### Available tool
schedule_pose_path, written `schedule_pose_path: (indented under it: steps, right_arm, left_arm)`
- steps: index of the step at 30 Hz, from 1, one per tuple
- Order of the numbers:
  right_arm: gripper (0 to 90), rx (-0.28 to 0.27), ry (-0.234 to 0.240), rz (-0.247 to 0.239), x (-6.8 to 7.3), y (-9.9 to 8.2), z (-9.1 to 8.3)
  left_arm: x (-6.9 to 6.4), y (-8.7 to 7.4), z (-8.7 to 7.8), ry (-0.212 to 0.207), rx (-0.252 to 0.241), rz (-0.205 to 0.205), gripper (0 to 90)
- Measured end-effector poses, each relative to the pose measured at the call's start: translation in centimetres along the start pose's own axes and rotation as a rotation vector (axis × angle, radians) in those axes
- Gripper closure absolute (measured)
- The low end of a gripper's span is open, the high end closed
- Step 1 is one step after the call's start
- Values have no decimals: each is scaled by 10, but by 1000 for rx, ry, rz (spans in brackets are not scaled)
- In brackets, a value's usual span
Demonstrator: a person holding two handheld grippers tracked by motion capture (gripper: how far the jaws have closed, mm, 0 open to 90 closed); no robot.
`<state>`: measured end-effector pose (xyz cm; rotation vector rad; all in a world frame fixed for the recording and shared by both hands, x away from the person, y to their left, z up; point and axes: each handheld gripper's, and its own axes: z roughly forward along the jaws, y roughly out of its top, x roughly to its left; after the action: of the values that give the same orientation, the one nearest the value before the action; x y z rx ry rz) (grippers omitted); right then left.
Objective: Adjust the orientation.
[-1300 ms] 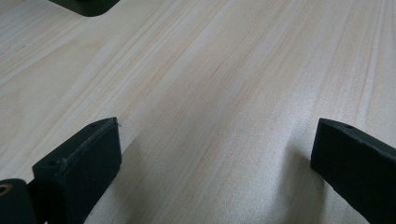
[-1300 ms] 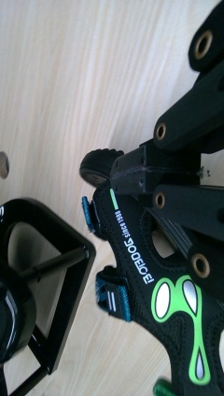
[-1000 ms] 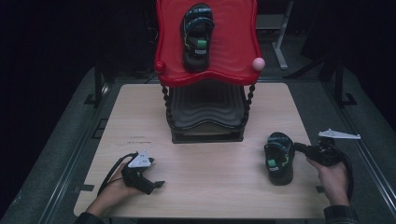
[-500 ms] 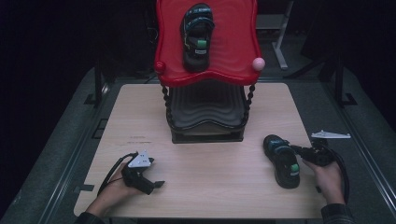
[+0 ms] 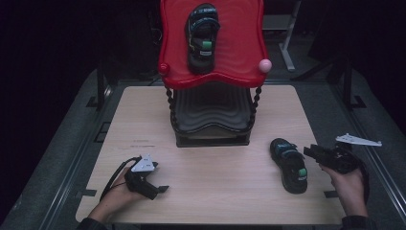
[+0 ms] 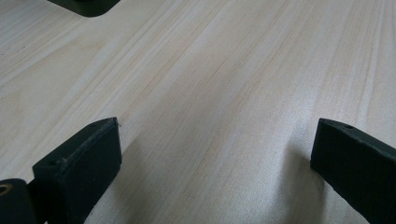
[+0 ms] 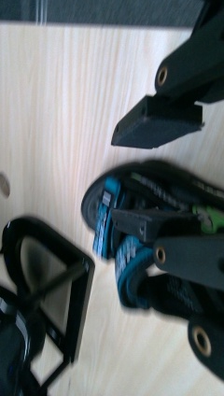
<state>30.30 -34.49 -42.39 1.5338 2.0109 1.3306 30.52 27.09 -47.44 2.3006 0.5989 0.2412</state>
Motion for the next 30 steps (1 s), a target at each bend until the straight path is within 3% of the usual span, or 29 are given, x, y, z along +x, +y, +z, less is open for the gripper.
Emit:
schedule_pose_path:
  steps: [1, 2, 4, 17, 25, 30]
  right_arm:
    - [521, -7, 42, -13, 4, -1, -2]
    - [521, -7, 42, -13, 4, -1, -2]
    - [485, 3, 89, -41, 9, -2, -2]
    - [424, 42, 191, -112, 13, -5, 19]
    - [406, 46, 189, -141, 16, -4, 21]
    - [387, 77, 178, -188, 21, 0, 24]
  left_arm:
    - [0, 0, 0, 0, 1, 0, 15]
    - [0, 0, 0, 0, 0, 0, 15]
    - [0, 0, 0, 1, 1, 0, 15]
    - [0, 0, 0, 1, 0, -1, 15]
    - [0, 0, 0, 1, 0, -1, 15]
    - [0, 0, 0, 1, 0, -1, 15]
